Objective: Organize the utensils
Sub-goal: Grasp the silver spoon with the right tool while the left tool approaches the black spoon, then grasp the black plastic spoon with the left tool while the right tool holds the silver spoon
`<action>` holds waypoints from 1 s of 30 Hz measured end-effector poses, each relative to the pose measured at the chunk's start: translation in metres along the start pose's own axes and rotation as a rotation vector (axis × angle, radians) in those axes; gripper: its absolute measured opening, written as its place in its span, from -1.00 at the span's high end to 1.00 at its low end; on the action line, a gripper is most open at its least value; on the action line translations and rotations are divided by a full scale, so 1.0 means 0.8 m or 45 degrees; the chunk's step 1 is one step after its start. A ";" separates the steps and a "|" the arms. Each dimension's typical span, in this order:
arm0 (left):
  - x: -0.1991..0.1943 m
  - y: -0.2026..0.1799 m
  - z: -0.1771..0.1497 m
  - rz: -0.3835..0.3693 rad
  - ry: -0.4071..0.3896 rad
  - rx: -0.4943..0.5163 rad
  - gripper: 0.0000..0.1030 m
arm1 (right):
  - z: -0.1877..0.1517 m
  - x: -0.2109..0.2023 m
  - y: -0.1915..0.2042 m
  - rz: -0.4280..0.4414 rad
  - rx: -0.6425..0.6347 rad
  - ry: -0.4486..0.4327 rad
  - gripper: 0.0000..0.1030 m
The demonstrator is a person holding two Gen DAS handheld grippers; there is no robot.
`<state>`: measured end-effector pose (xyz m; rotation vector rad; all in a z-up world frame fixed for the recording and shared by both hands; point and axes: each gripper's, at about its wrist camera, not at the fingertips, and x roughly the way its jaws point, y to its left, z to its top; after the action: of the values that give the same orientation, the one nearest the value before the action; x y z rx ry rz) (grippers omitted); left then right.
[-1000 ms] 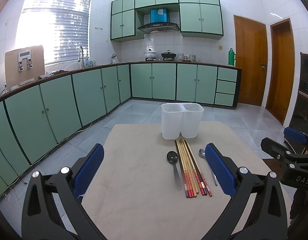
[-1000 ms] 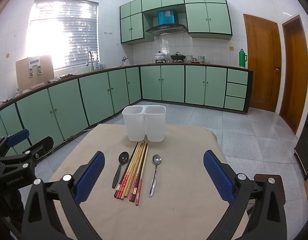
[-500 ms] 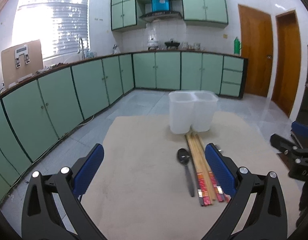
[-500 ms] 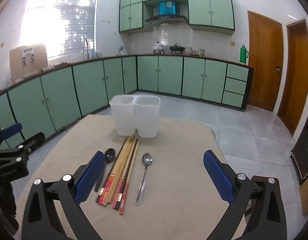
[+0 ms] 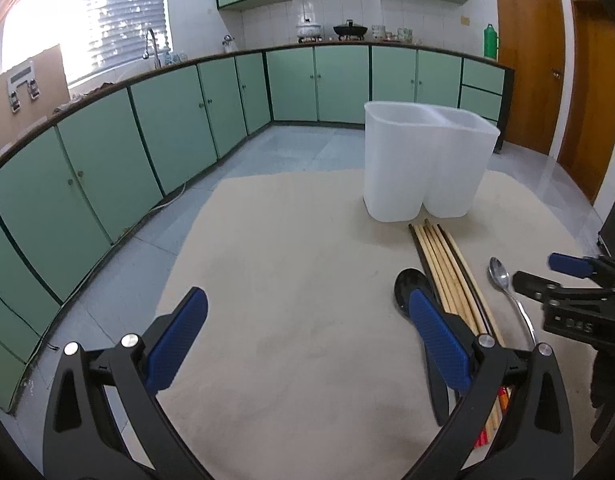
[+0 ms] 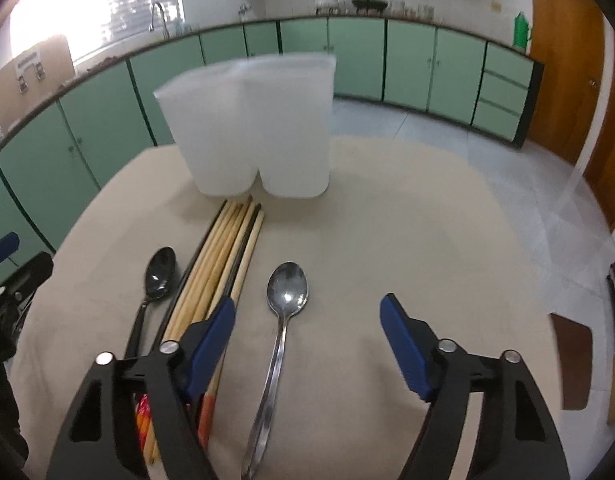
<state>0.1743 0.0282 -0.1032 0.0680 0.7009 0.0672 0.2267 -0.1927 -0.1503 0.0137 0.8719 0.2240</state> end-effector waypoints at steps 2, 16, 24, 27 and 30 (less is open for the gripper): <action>0.006 -0.001 -0.001 -0.009 0.012 0.002 -0.90 | 0.001 0.011 0.001 0.013 -0.003 0.022 -0.27; 0.047 -0.038 -0.001 -0.118 0.105 0.042 -0.90 | -0.003 0.024 0.004 0.023 -0.052 0.057 0.45; 0.078 -0.059 -0.015 -0.113 0.214 0.099 -0.90 | -0.003 0.014 -0.013 0.032 -0.019 0.063 0.45; 0.089 -0.061 -0.018 -0.115 0.271 0.108 -0.90 | -0.002 0.017 -0.015 0.034 -0.016 0.060 0.45; 0.097 -0.062 -0.018 -0.121 0.296 0.110 -0.90 | -0.001 0.019 -0.015 0.032 -0.014 0.056 0.45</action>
<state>0.2260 -0.0144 -0.1678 0.1107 0.9387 -0.0476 0.2379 -0.2012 -0.1632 0.0092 0.9148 0.2535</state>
